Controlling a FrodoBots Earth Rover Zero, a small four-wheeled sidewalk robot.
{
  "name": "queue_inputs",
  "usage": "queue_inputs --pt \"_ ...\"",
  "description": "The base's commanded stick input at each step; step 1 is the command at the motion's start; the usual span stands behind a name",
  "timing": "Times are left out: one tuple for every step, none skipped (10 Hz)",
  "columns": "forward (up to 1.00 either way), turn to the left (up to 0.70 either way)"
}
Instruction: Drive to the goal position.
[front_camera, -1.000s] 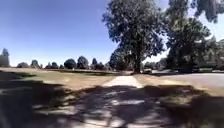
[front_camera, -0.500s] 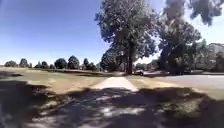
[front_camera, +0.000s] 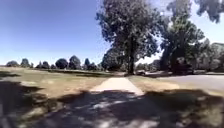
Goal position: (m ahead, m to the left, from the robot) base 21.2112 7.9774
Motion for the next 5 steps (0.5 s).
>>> queue_inputs --pt "0.85 0.0" --pt "0.85 0.0" --pt "0.85 -0.01" --pt "0.85 -0.02" --pt "0.85 -0.02"
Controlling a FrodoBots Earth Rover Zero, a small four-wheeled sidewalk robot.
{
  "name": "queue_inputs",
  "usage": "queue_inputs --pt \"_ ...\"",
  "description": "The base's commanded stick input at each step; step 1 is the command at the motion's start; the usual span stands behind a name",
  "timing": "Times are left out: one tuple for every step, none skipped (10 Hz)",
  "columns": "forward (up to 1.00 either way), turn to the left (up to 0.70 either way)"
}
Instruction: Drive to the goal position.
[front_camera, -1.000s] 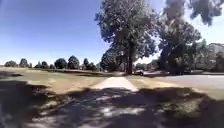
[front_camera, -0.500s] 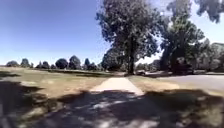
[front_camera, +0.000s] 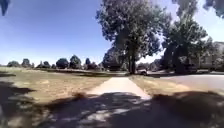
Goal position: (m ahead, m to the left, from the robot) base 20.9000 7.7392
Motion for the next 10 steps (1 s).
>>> queue_inputs --pt "0.85 -0.03" --pt "0.85 -0.19" --pt "0.85 -0.34" --pt "0.85 -0.17" --pt "0.85 -0.01" --pt "0.85 0.0" --pt "0.85 0.0" --pt "0.85 0.0" --pt "0.85 0.0" --pt "0.85 0.0"
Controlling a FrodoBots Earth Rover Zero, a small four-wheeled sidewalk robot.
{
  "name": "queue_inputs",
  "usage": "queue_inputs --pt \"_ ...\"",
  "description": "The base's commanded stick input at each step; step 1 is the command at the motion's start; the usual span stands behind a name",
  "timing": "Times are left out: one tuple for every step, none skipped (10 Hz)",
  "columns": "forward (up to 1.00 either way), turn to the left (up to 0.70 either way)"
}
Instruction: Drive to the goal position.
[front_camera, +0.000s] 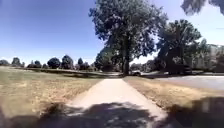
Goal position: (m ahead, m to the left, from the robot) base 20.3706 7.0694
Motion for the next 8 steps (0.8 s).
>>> queue_inputs --pt "0.85 0.0" --pt "0.85 0.0" --pt "0.85 0.0" --pt "0.85 0.0" --pt "0.85 0.0" --pt "0.85 0.0" --pt "0.85 0.0" --pt "0.85 0.0"
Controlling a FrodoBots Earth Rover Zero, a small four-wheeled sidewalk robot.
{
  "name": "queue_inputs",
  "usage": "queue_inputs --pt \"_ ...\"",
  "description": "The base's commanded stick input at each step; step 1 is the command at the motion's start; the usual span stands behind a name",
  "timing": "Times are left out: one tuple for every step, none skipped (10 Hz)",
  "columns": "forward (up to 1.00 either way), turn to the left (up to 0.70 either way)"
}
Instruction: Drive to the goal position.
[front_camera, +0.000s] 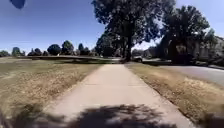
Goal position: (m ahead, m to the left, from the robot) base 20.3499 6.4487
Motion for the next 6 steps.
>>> queue_inputs --pt "0.85 0.0" --pt "0.85 0.0" --pt "0.85 0.0" --pt "0.85 0.0" --pt "0.85 0.0" --pt "0.85 0.0"
